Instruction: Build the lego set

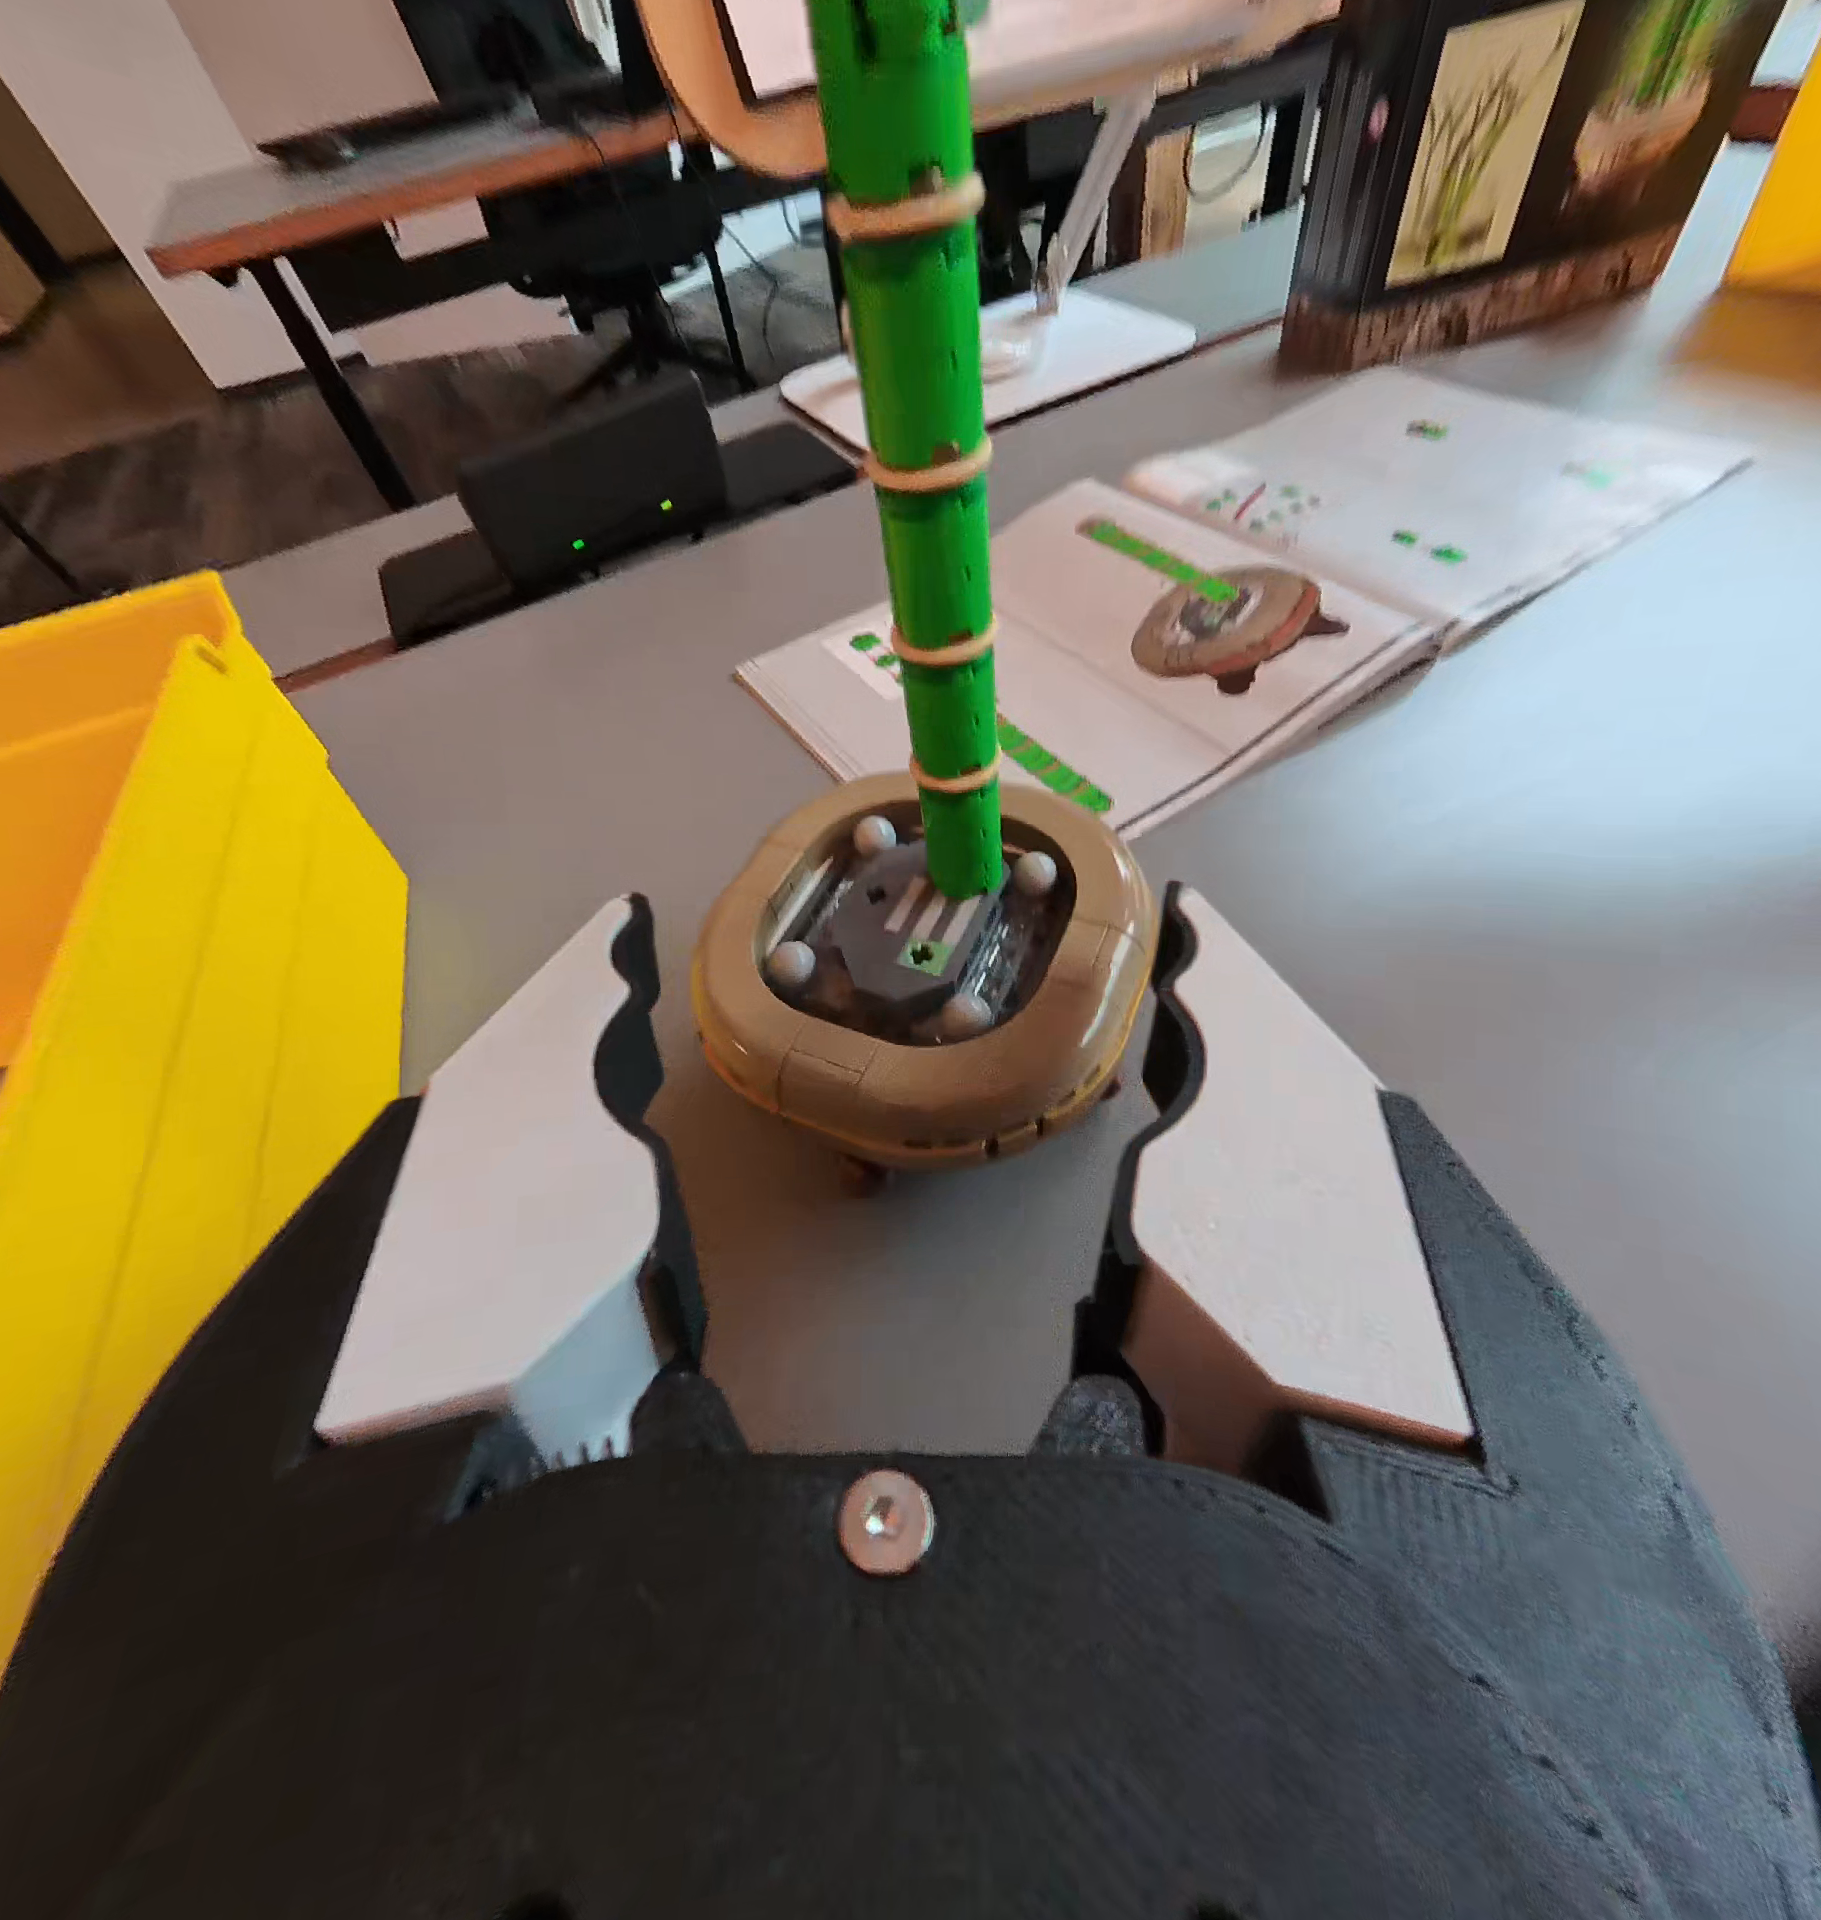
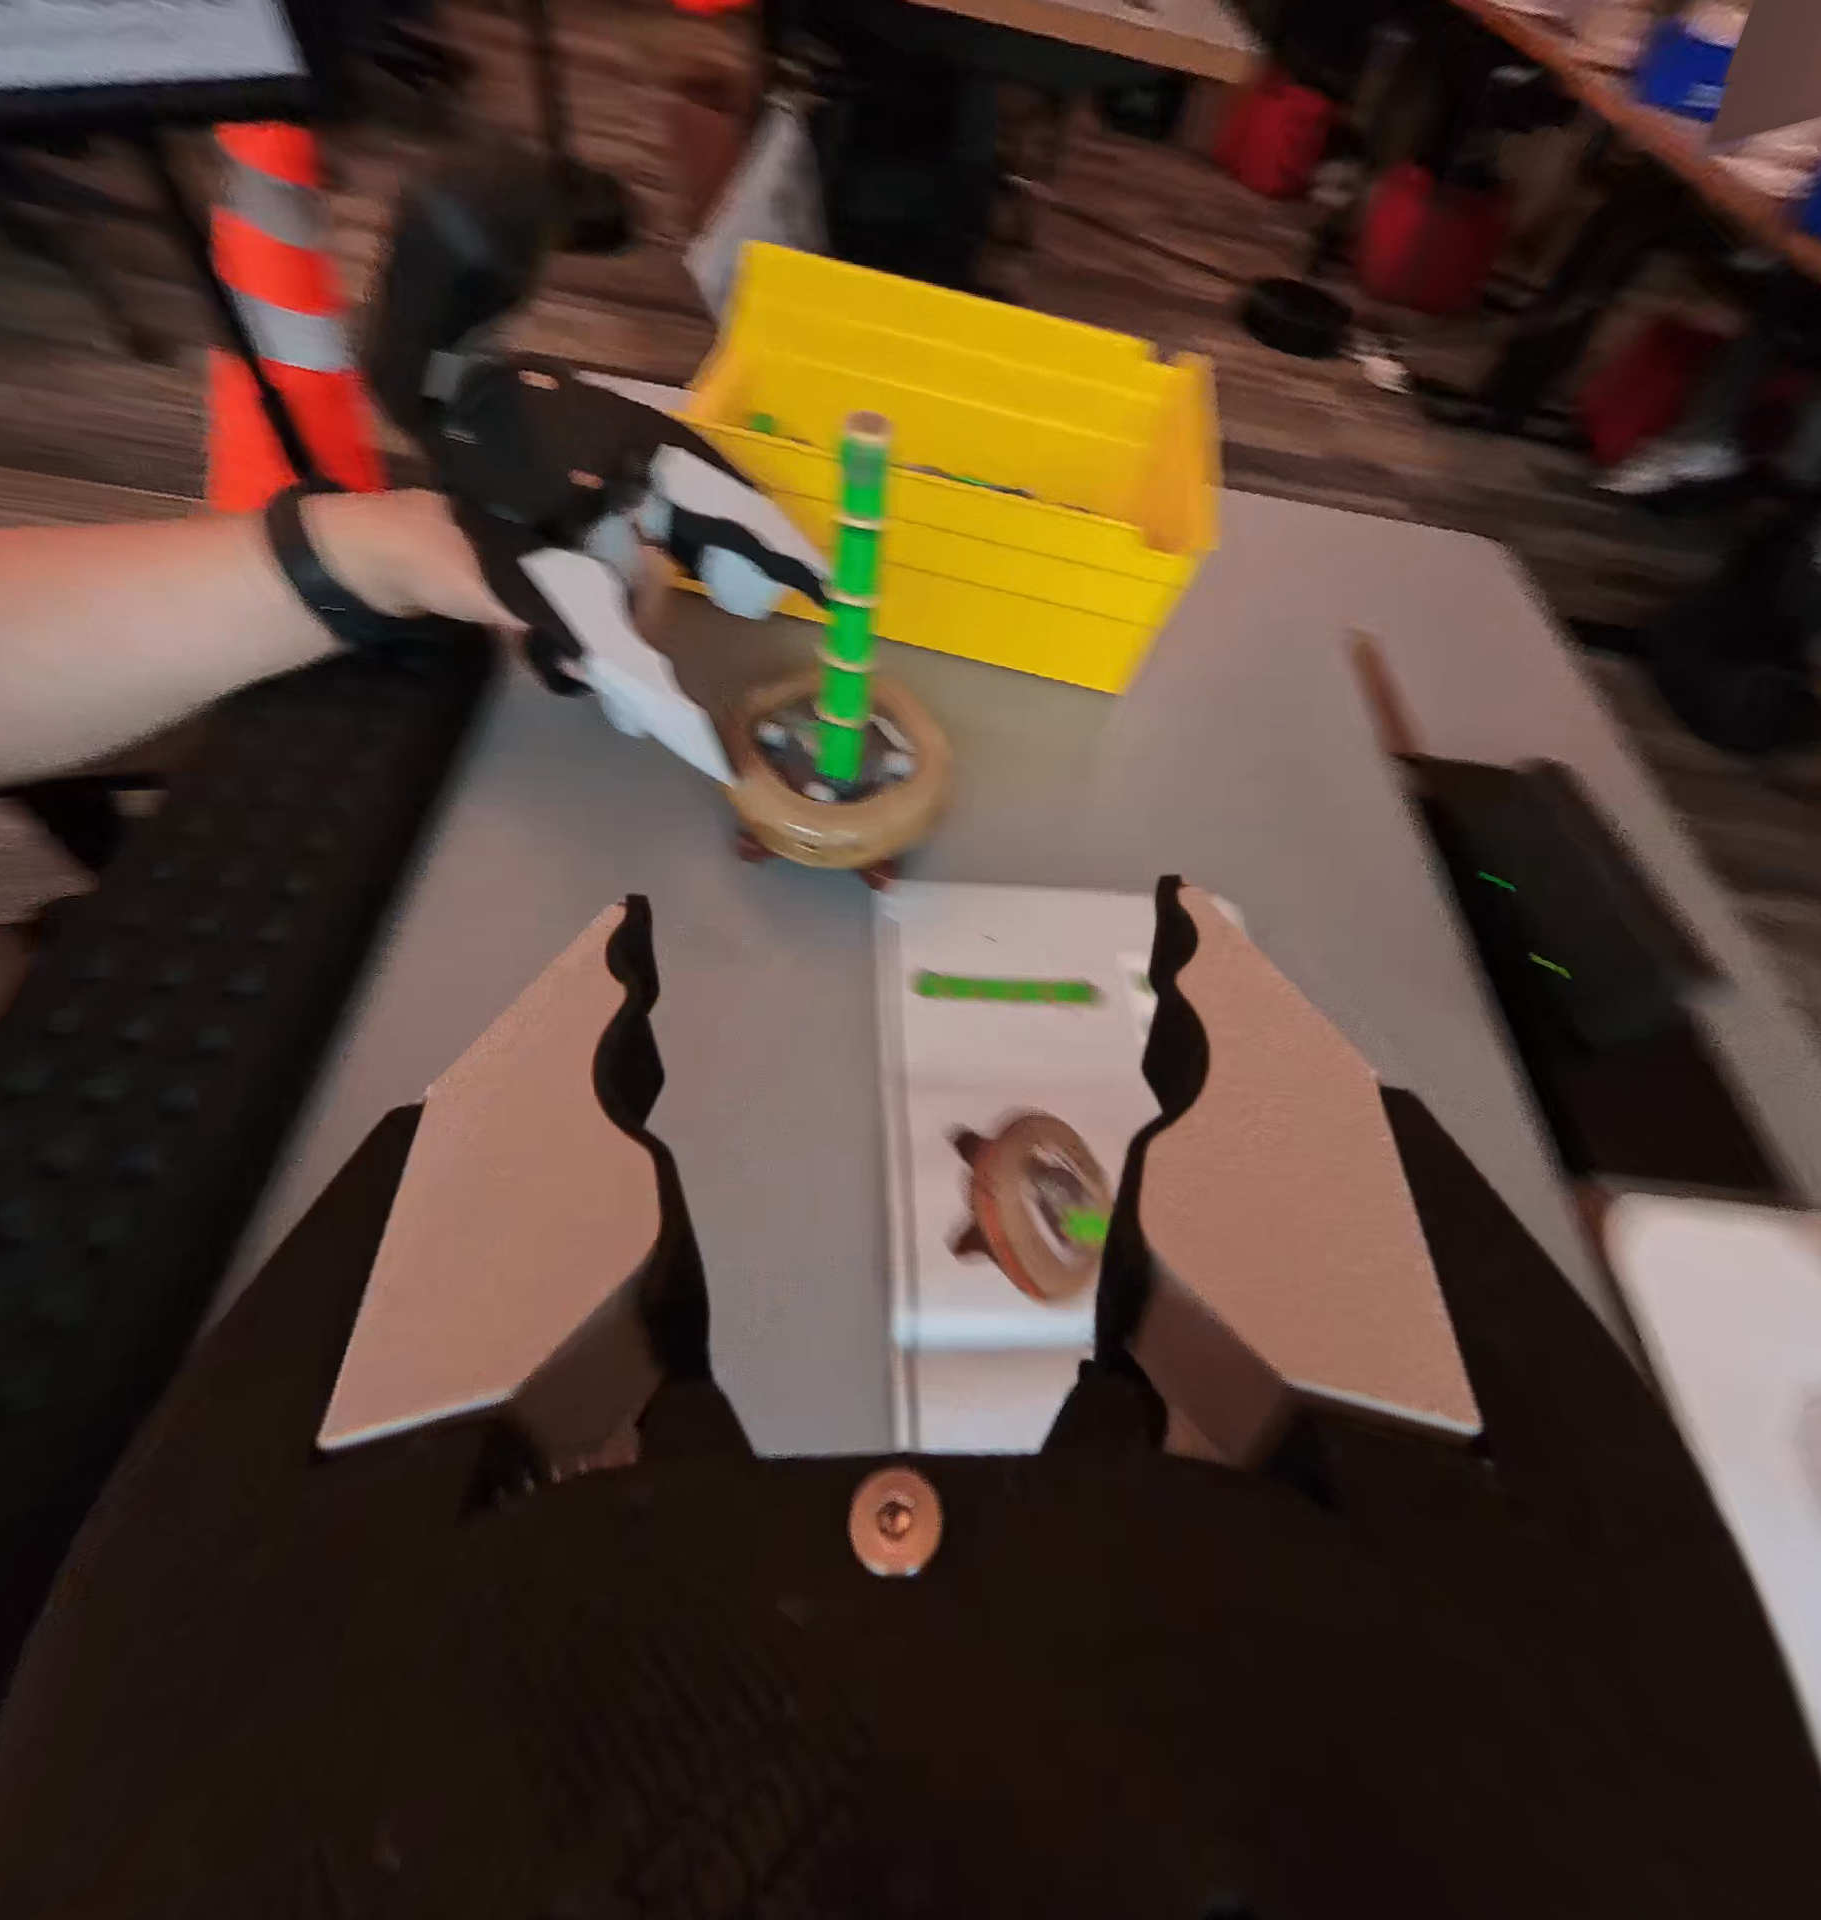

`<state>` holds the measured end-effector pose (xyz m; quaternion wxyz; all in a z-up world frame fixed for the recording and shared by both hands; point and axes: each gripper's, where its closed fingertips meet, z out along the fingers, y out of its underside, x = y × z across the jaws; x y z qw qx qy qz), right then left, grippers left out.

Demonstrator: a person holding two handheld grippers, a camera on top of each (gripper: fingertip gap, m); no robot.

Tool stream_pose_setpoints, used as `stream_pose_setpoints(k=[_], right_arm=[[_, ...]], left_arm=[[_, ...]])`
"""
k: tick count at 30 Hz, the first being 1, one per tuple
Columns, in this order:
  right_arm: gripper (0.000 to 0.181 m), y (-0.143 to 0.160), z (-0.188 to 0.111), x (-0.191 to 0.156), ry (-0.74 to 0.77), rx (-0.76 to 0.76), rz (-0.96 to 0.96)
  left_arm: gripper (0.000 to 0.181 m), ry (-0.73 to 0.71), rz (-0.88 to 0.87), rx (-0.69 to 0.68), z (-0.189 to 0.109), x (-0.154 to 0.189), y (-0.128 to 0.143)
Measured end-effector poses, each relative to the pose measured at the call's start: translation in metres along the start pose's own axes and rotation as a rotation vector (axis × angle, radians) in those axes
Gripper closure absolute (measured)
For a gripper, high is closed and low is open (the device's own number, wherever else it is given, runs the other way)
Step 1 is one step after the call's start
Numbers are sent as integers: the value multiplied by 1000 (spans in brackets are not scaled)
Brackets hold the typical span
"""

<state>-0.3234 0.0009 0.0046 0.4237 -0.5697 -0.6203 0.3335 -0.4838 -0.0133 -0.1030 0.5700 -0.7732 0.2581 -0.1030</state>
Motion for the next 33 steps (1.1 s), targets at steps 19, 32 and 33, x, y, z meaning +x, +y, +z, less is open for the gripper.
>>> stream_pose_setpoints(k=[19,32,33], right_arm=[[132,31,163,-13,-170,123,448],[160,28,179,-22,-123,76,354],[161,28,179,-23,-129,75,357]], left_arm=[[64,109,-55,-221,34,5,38],[65,193,-200,-231,32,13,31],[65,197,-211,-230,31,13,31]])
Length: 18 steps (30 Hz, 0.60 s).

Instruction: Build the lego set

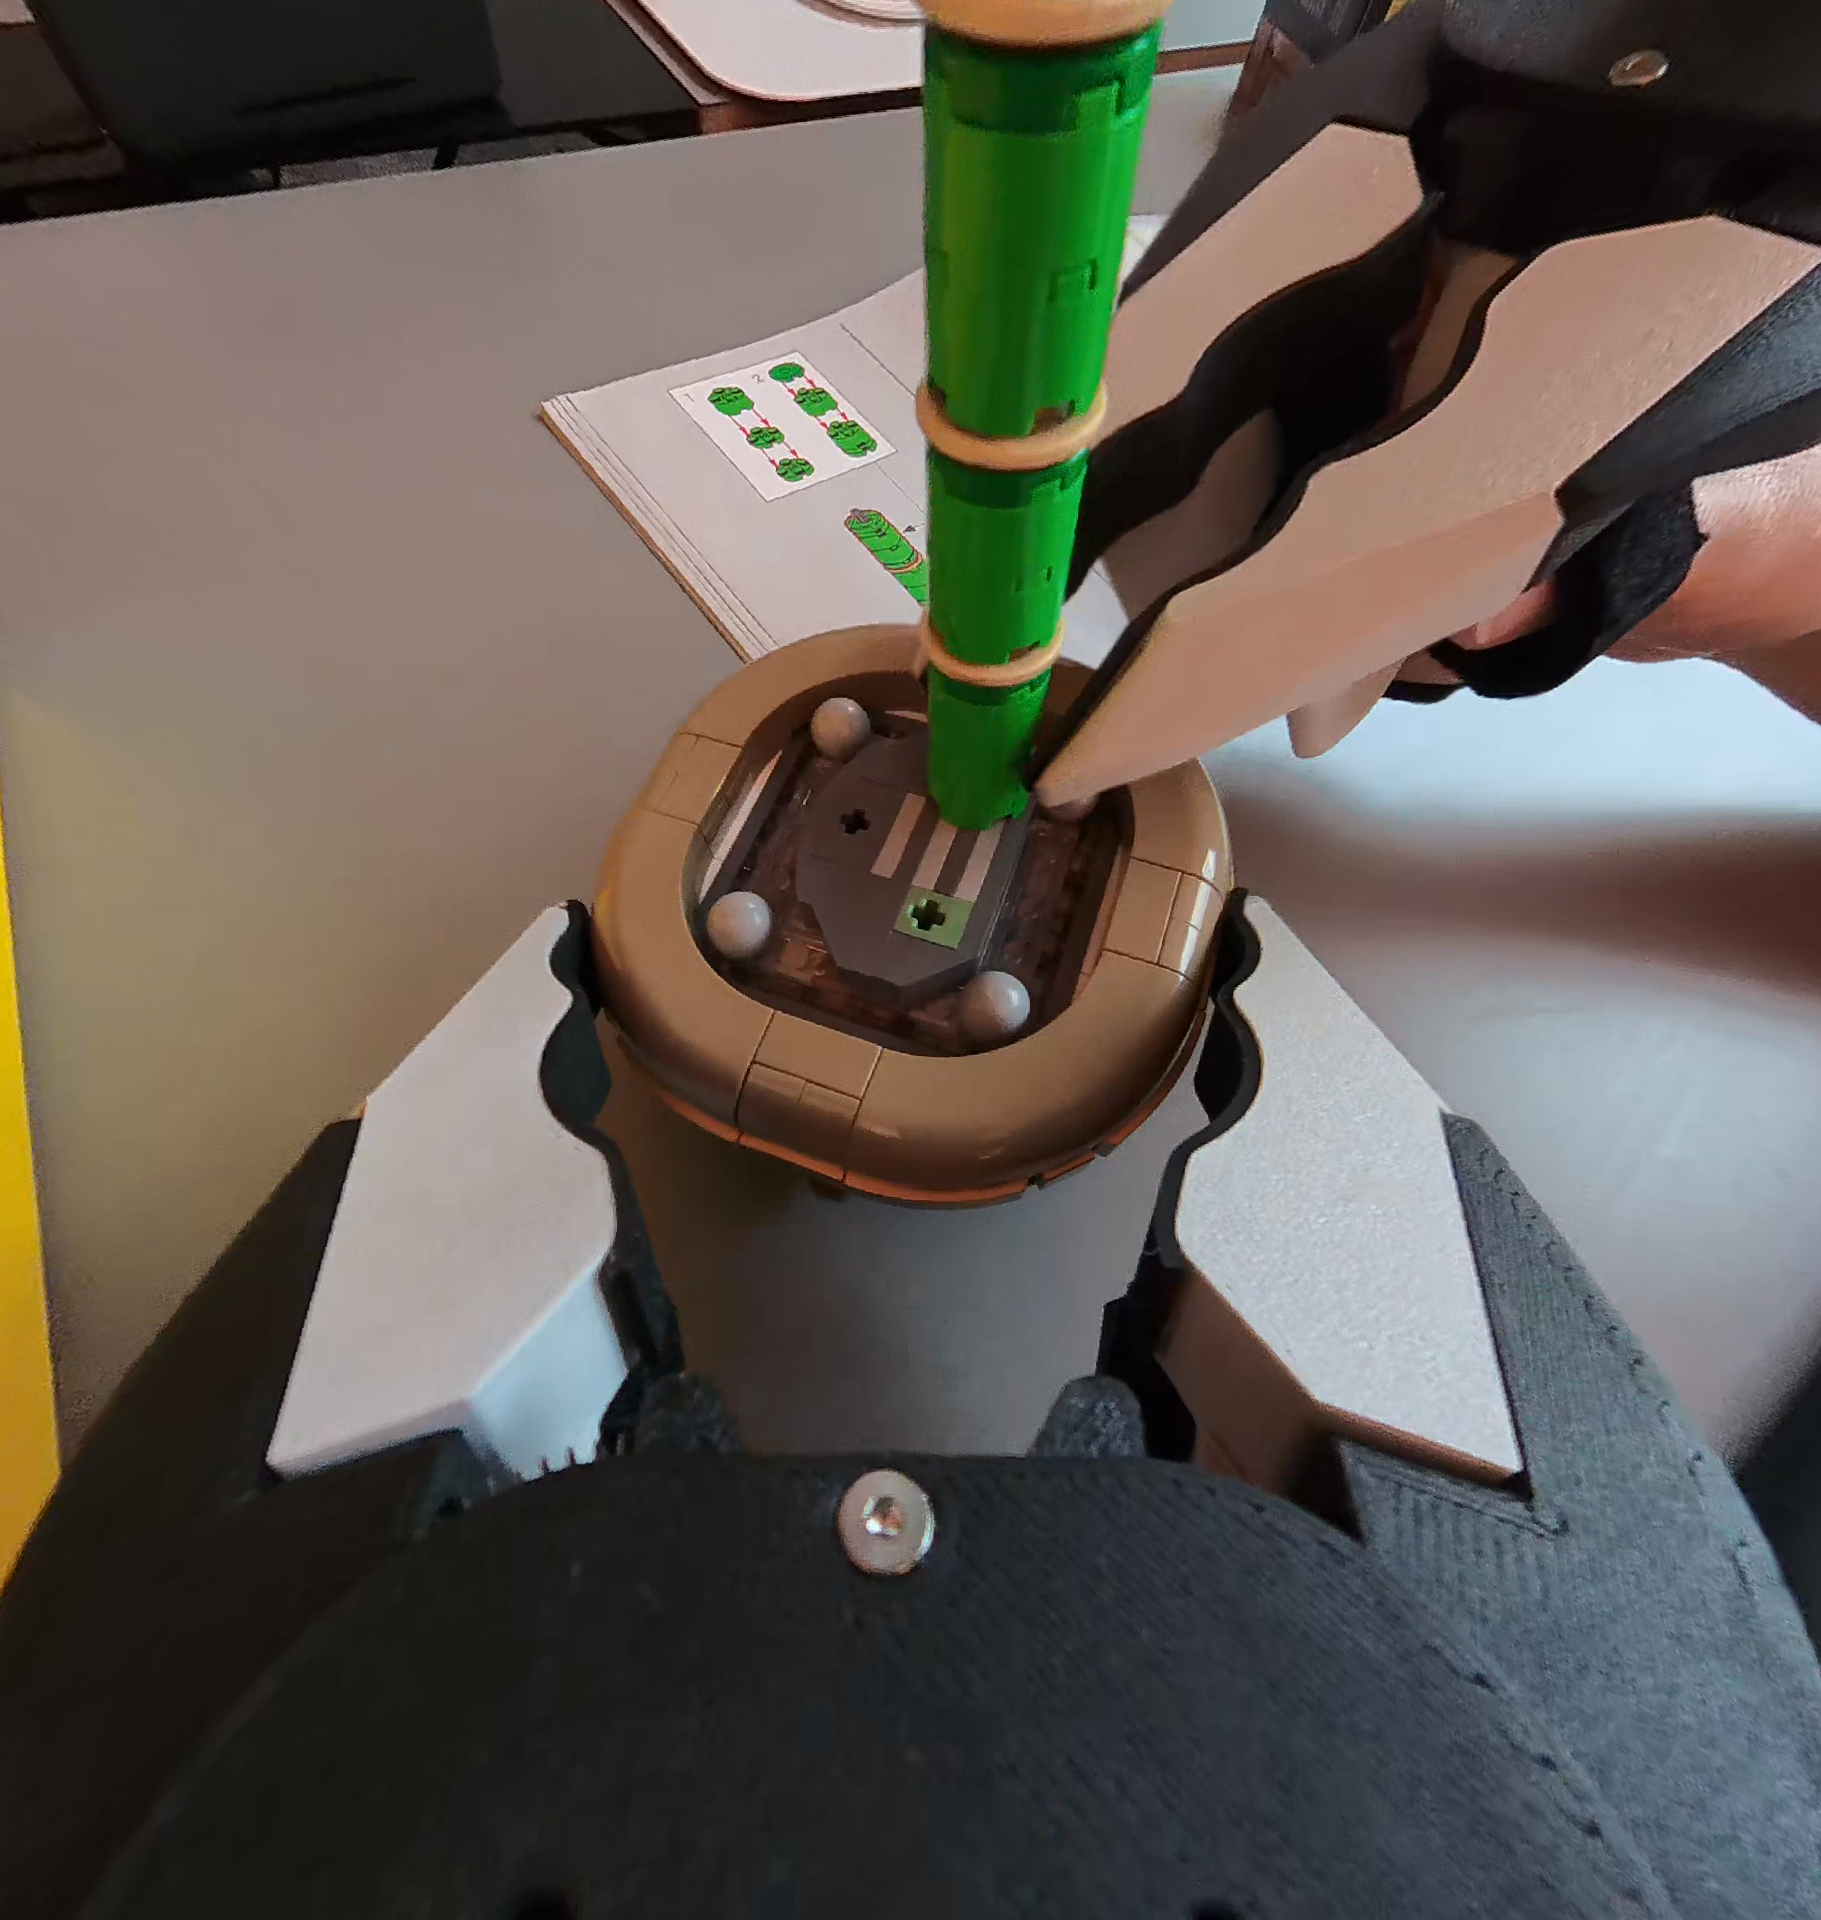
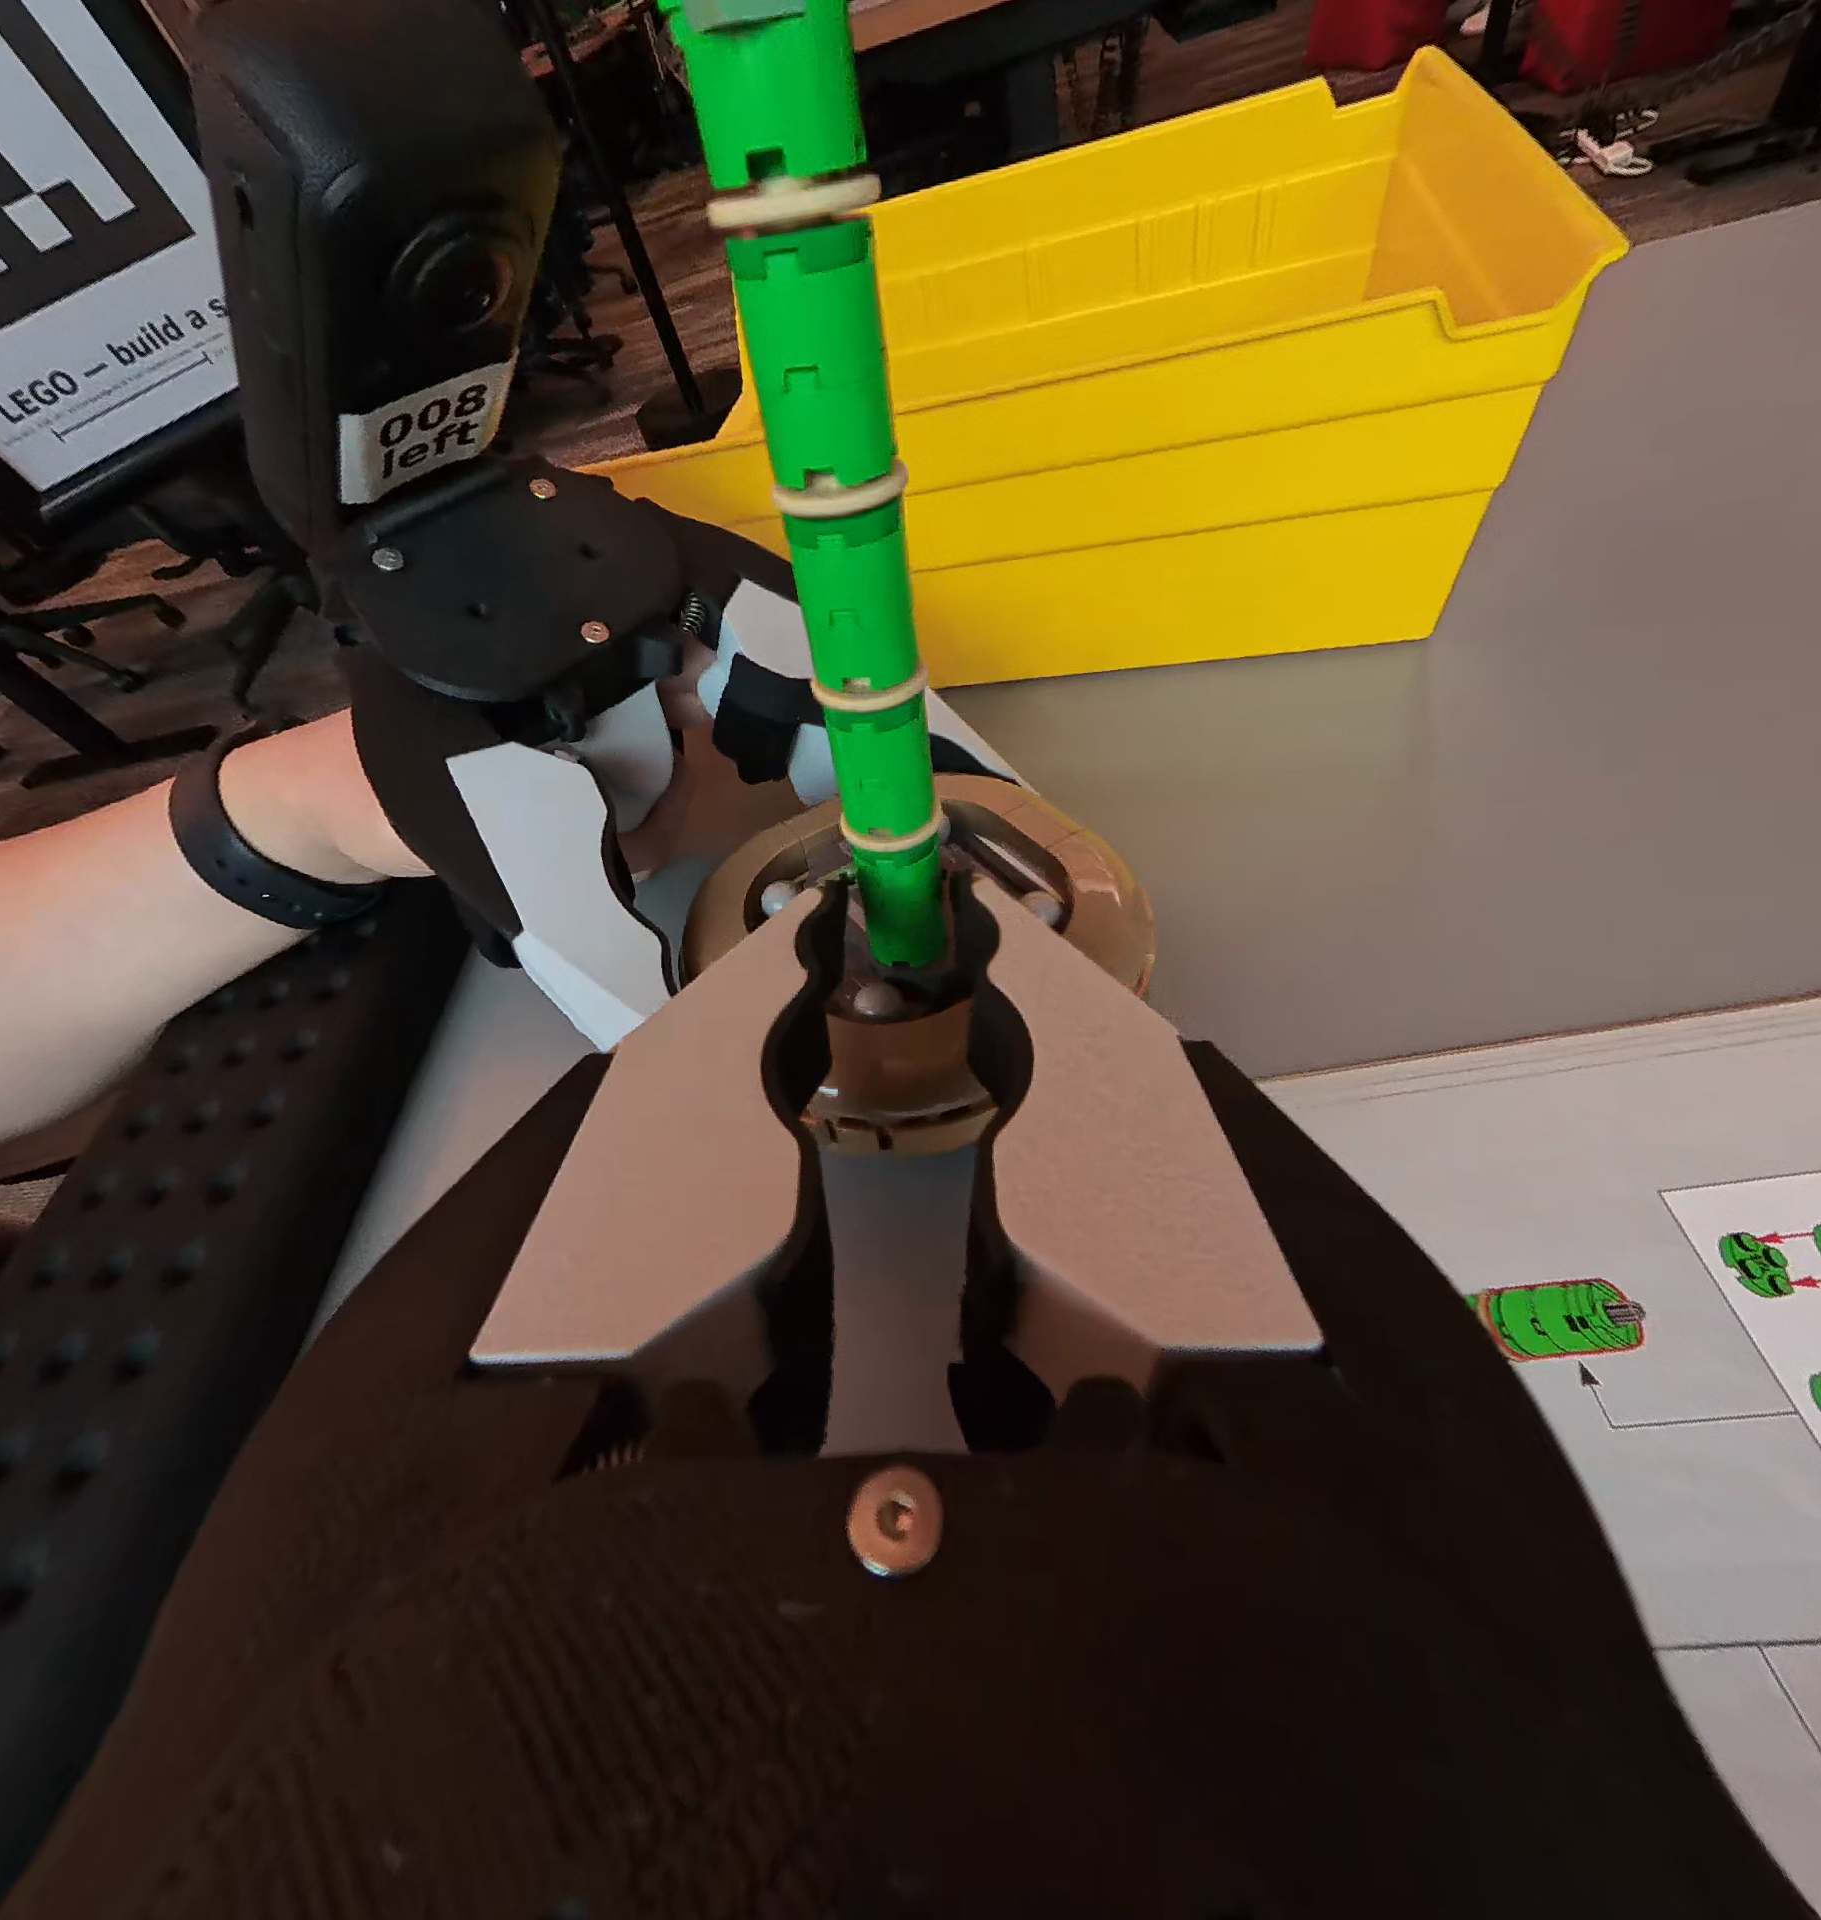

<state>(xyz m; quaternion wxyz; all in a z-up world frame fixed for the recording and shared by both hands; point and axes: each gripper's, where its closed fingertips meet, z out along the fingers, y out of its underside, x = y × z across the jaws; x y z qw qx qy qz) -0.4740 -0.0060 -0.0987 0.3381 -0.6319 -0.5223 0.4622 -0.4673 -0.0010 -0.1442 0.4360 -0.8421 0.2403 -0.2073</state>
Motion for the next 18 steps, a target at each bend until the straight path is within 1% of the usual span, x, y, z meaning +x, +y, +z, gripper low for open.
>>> stream_pose_setpoints(k=[6,9,11,18], right_arm=[[160,-3,0,-1,0,7,15],[160,-4,-1,-1,-1,14,17],[165,-1,-1,0,6,3,11],[165,0,-1,-1,-9,7,22]], left_arm=[[65,37,-41,14,-2,3,-2],[65,38,-28,21,-2,5,-4],[65,34,-15,21,-3,6,-5],[65,25,-1,15,-3,6,-4]])
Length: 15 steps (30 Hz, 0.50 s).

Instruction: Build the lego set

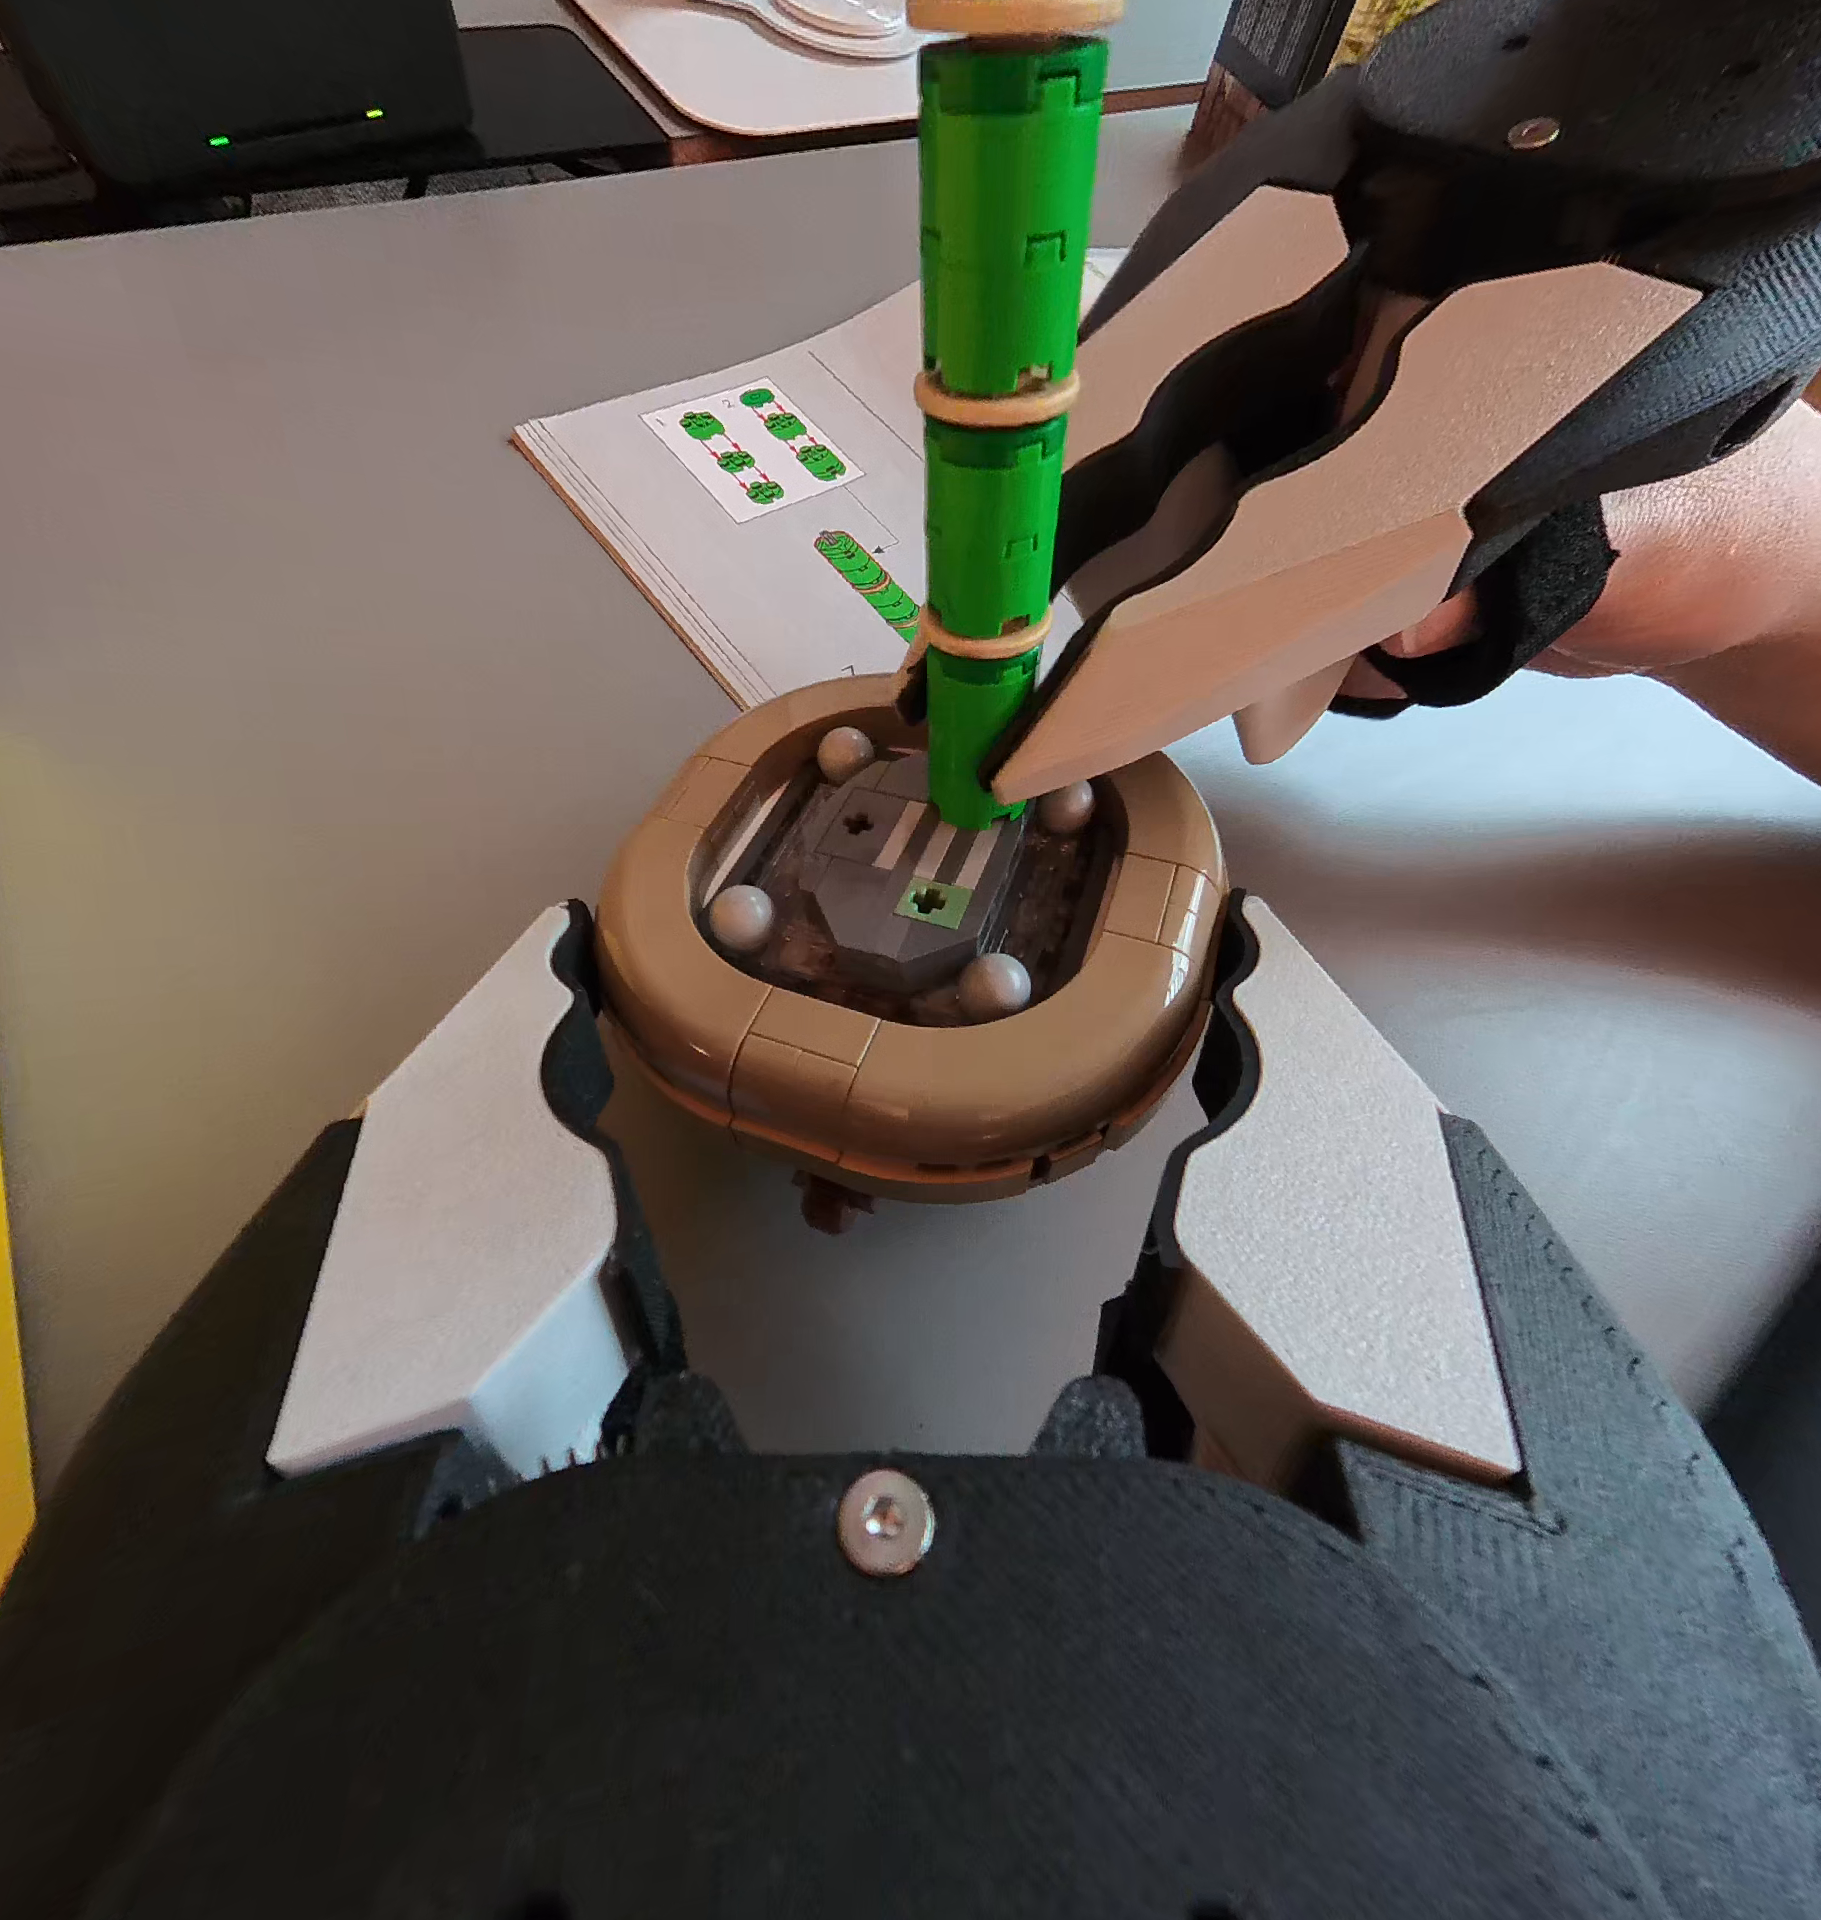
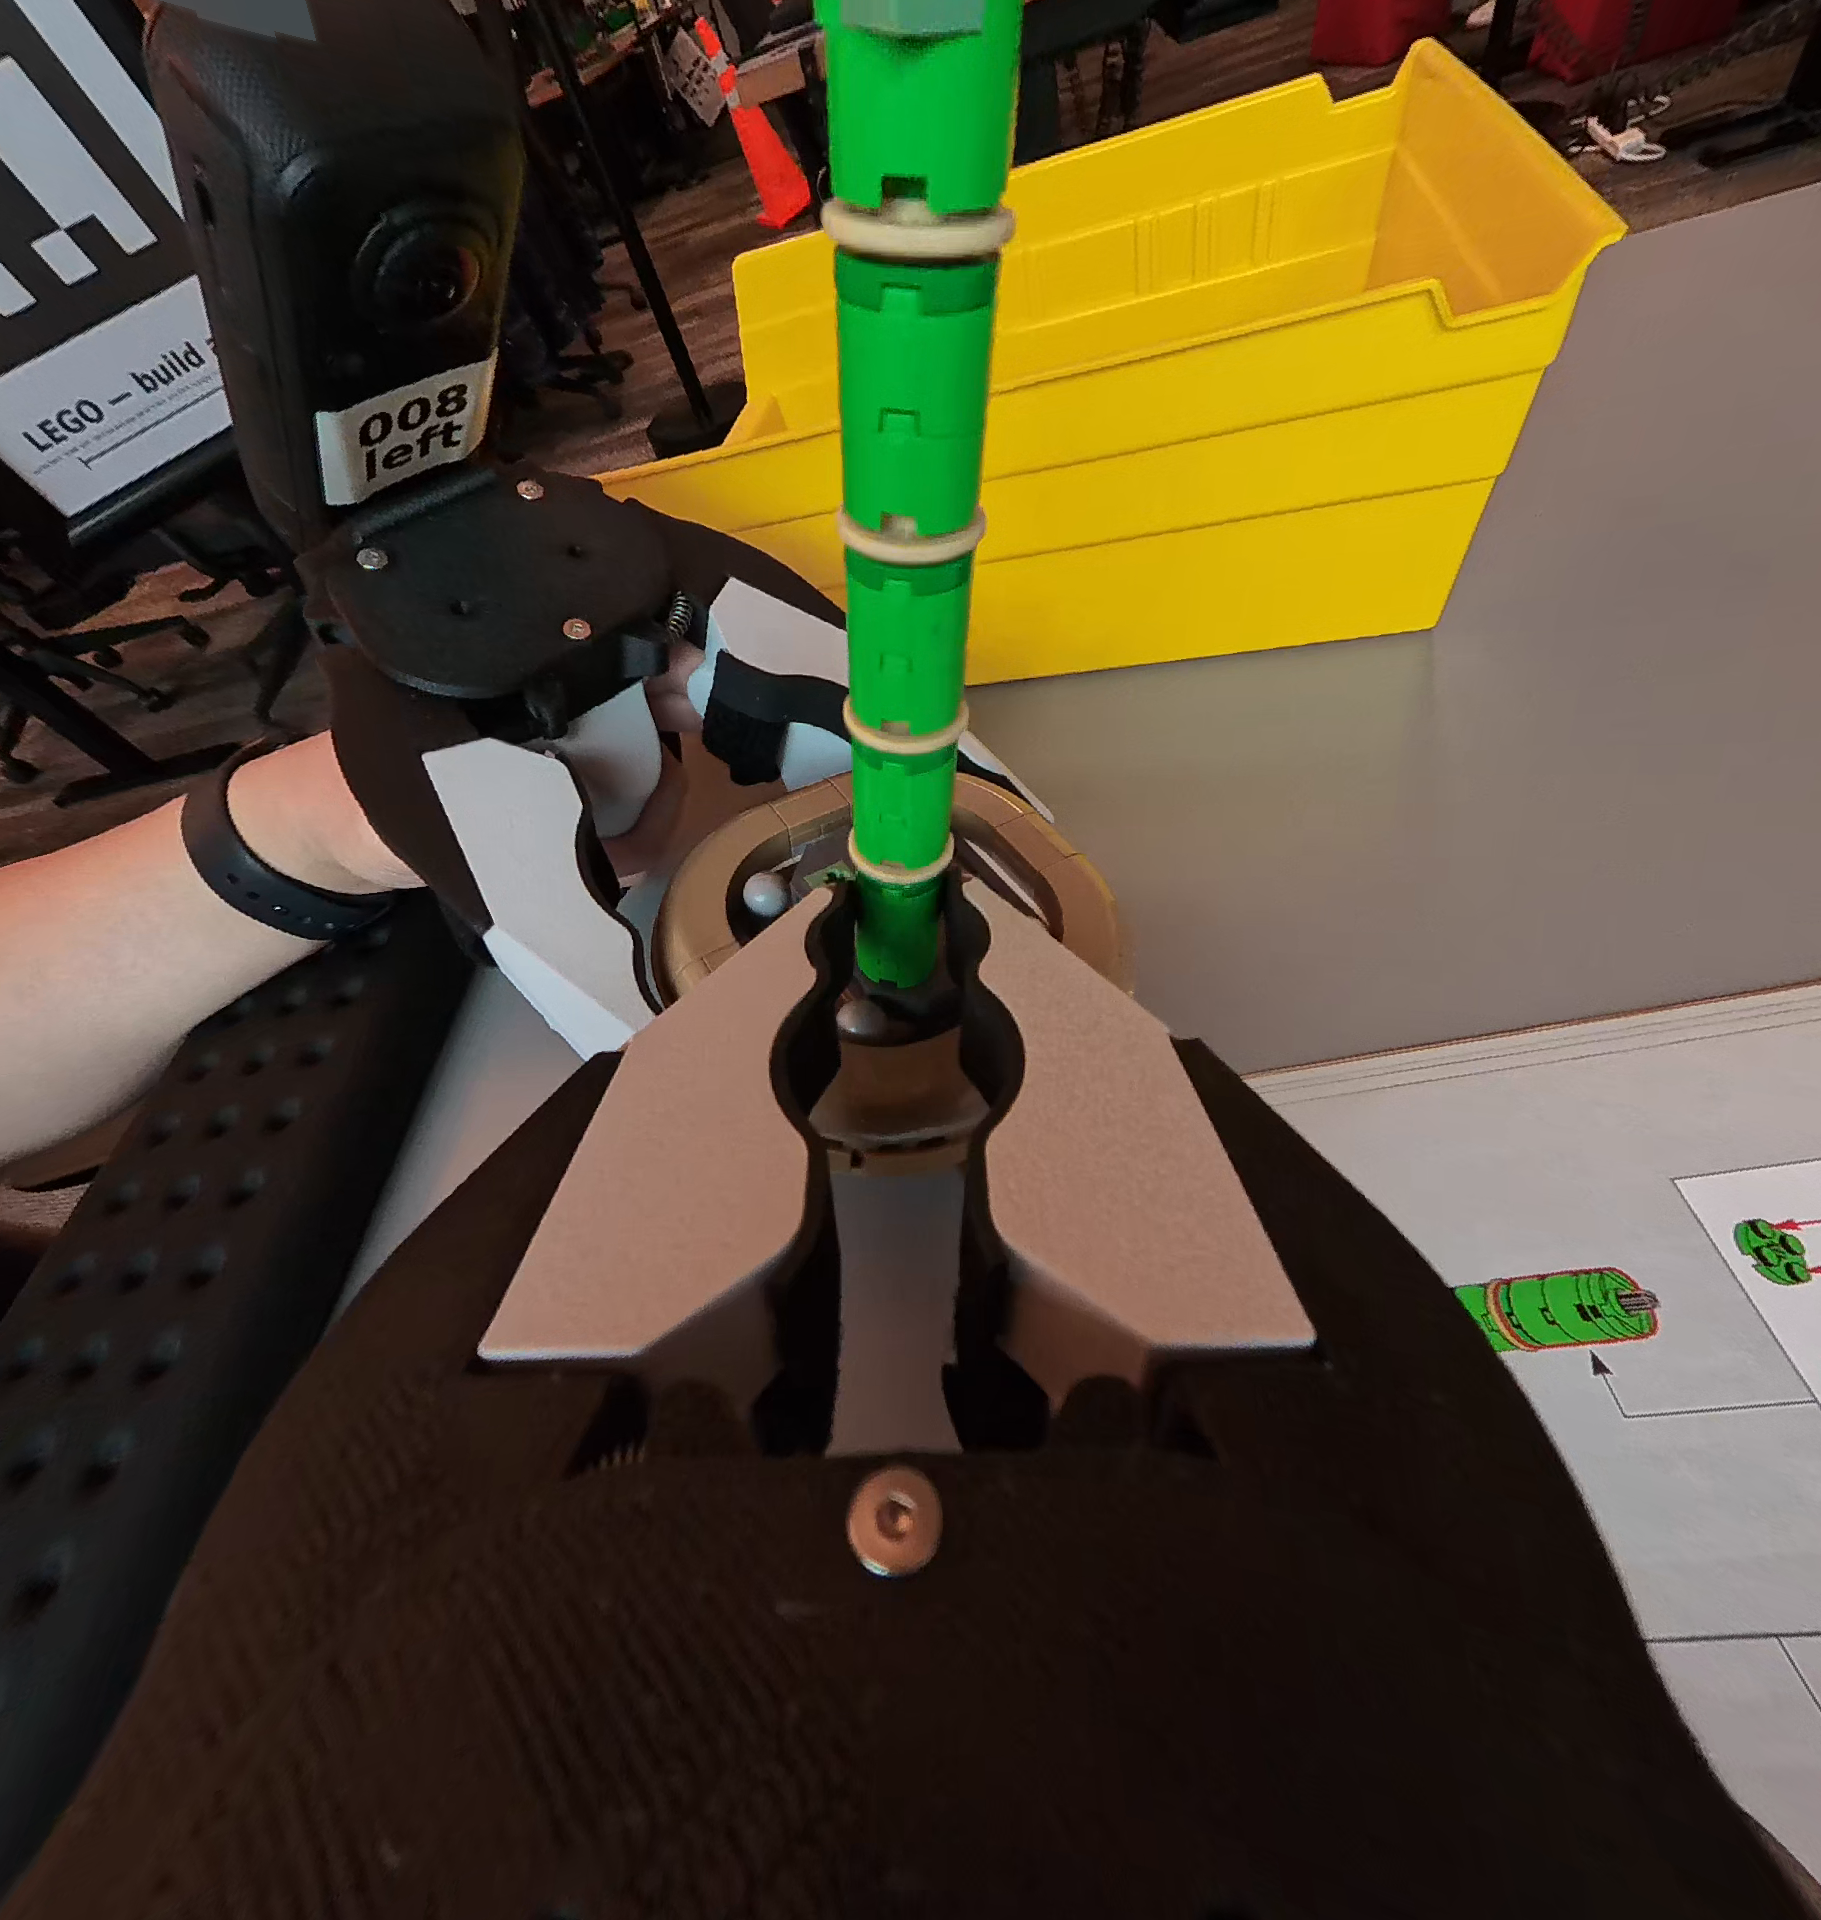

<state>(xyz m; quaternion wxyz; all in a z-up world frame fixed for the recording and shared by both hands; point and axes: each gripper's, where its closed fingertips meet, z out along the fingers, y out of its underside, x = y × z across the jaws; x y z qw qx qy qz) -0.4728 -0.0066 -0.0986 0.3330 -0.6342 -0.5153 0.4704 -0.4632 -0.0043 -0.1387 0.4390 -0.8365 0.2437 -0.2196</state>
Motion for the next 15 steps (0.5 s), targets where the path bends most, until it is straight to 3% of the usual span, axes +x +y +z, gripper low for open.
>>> stream_pose_setpoints(k=[15], right_arm=[[166,4,0,3,-10,14,47]], left_arm=[[65,-30,31,-18,2,-4,0]])
